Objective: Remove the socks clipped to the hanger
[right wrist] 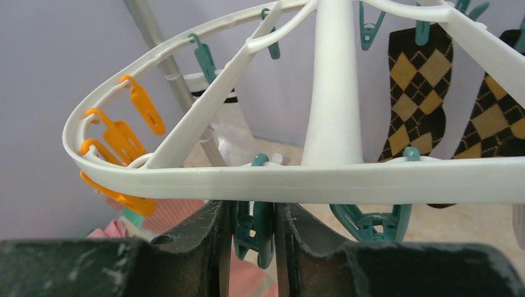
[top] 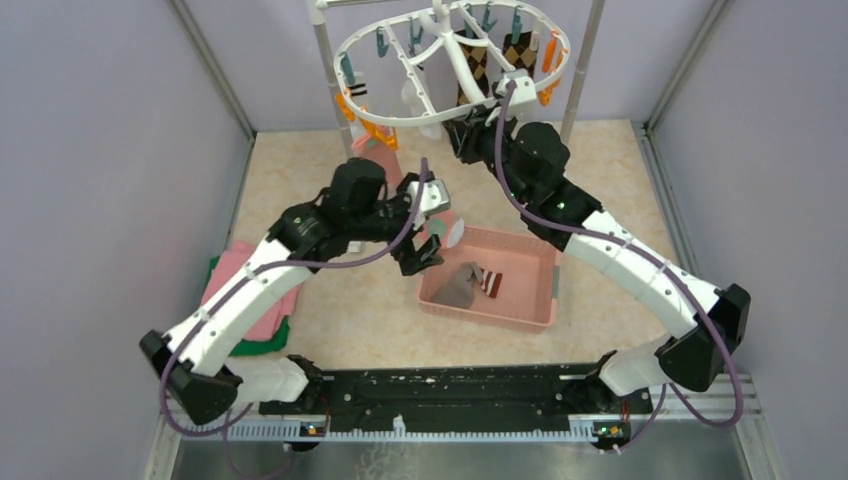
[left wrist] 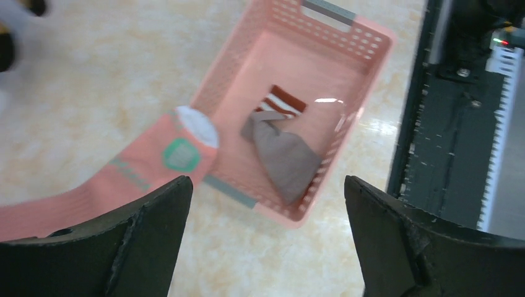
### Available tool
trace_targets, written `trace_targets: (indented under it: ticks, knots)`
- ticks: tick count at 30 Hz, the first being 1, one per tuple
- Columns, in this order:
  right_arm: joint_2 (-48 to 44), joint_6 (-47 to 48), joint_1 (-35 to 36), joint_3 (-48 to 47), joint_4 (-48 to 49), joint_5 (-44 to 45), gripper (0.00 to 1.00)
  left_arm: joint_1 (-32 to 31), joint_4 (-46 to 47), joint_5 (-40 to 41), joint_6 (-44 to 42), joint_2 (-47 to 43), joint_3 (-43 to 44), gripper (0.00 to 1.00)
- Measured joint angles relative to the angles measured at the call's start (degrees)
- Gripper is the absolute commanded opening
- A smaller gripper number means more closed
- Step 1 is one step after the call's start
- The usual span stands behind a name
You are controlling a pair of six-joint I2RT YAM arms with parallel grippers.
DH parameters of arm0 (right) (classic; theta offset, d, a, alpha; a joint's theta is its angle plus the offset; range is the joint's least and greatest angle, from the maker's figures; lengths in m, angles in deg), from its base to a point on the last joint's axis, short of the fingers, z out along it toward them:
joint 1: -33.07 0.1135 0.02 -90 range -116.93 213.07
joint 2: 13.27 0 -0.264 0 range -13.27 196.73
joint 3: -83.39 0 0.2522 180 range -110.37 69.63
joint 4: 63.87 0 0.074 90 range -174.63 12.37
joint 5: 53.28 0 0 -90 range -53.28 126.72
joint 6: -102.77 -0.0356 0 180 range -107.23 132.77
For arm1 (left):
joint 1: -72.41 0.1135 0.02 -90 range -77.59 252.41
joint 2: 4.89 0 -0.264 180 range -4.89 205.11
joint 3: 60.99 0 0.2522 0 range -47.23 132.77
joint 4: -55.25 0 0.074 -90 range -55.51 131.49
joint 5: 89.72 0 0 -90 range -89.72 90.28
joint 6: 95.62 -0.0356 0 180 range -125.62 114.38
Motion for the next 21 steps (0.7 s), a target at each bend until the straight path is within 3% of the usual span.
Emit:
trace_targets:
  ticks: [4, 10, 21]
  knots:
    - [-1.49, -0.02, -0.66, 1.18, -0.15, 1.27, 0.00, 2.93, -0.94, 8.41, 0.35, -7.69, 1.18, 0.99]
    - [-3.58, -0.42, -2.56, 3.06, -0.24, 2.43, 0.00, 14.19, 0.33, 13.60, 5.31, -13.77, 0.44, 0.99]
    - [-3.85, -0.42, -2.97, 3.32, -0.70, 2.82, 0.00, 17.09, 4.85, 7.78, 12.00, -9.73, -6.34, 0.99]
